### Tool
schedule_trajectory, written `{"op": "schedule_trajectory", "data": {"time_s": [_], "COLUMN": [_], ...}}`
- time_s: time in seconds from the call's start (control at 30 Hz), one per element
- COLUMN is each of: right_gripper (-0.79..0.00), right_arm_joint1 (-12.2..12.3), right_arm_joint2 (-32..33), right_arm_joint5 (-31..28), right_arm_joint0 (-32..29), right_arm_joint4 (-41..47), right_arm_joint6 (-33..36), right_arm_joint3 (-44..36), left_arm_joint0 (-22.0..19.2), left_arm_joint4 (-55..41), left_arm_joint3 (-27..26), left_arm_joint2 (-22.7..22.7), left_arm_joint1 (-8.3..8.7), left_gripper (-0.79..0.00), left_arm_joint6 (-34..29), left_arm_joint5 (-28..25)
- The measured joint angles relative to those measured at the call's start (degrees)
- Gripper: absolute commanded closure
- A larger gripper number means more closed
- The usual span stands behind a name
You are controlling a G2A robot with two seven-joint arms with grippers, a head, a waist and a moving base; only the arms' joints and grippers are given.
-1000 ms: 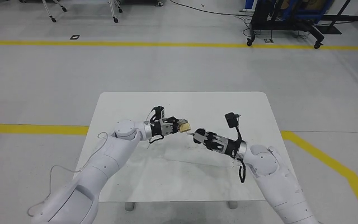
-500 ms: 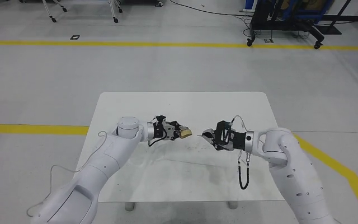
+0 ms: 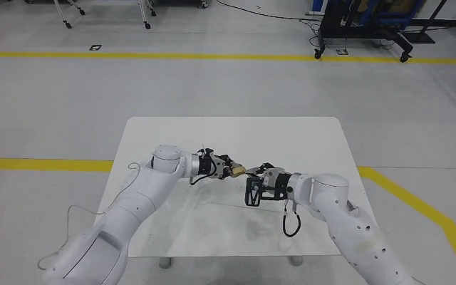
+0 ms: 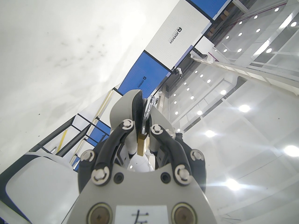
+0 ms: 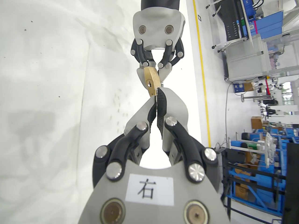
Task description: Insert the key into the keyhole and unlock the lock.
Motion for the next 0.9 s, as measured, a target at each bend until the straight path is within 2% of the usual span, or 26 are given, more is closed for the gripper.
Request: {"op": "schedule_trajectory", "data": {"time_s": [0.3, 0.57, 0.9], "right_gripper": [0.0, 0.0, 0.0], "right_arm_joint1": [0.6, 0.94, 0.62], "right_arm_joint2": [-0.24, -3.22, -5.08], "right_arm_joint5": [1.19, 0.82, 1.32], "right_arm_joint0": [-0.93, -1.67, -0.12], "right_arm_joint4": [-3.85, -10.75, -11.1], "right_arm_joint6": [-2.68, -0.74, 1.1], "right_arm_joint3": [-1.81, -3.75, -3.01], "left_arm_joint0": [-0.52, -1.04, -1.15], "left_arm_joint4": [-0.61, -0.93, -0.22], "left_arm_joint3": [2.18, 3.24, 4.26], "left_arm_joint2": [-0.24, -0.23, -0.21], "left_arm_joint1": [-0.97, -1.94, -2.61], "left_gripper": [0.0, 0.0, 0.0], "left_arm_joint6": [1.6, 3.23, 2.49], "left_arm_joint5": [0.32, 1.48, 1.49]}}
